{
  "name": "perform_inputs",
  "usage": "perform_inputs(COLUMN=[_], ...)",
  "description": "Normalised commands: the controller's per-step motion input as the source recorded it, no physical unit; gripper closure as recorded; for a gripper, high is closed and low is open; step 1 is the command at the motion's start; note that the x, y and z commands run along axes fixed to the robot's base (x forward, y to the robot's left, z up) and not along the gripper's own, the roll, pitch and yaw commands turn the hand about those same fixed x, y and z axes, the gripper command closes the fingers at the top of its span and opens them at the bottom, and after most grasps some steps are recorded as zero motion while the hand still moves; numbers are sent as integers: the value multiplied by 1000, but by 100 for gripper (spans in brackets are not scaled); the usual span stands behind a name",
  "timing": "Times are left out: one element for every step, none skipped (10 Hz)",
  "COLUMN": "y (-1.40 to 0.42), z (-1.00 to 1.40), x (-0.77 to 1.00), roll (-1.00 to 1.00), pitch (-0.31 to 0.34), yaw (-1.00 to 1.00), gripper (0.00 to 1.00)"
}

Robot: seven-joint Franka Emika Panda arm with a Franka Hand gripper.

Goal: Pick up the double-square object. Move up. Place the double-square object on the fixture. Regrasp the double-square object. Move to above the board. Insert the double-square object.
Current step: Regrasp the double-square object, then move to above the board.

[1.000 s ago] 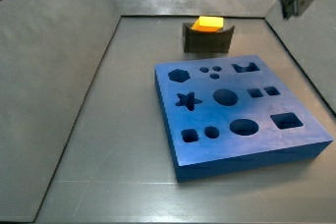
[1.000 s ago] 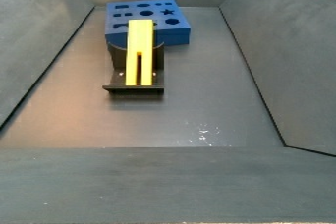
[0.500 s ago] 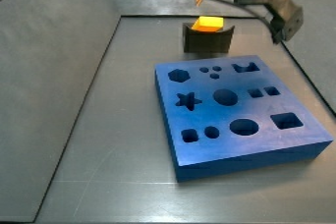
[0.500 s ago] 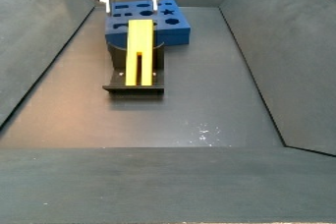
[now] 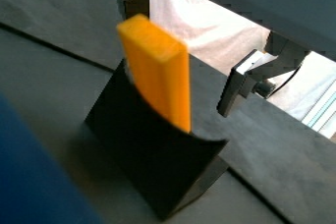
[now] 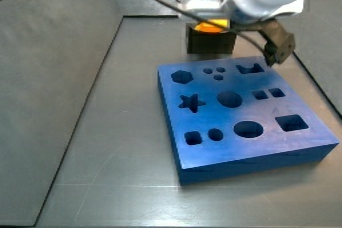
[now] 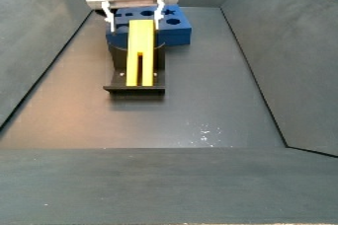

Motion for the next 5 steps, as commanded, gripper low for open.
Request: perform_inputs(y=[0, 357, 352, 339, 309], z=[0, 1000, 1000, 1000, 1000], x=[0, -161, -163, -170, -166], roll=[0, 44, 25, 8, -14], pitch=[0, -425, -437, -444, -446], yaw=[0, 111, 93, 39, -110], gripper=[100, 100, 100, 100, 100])
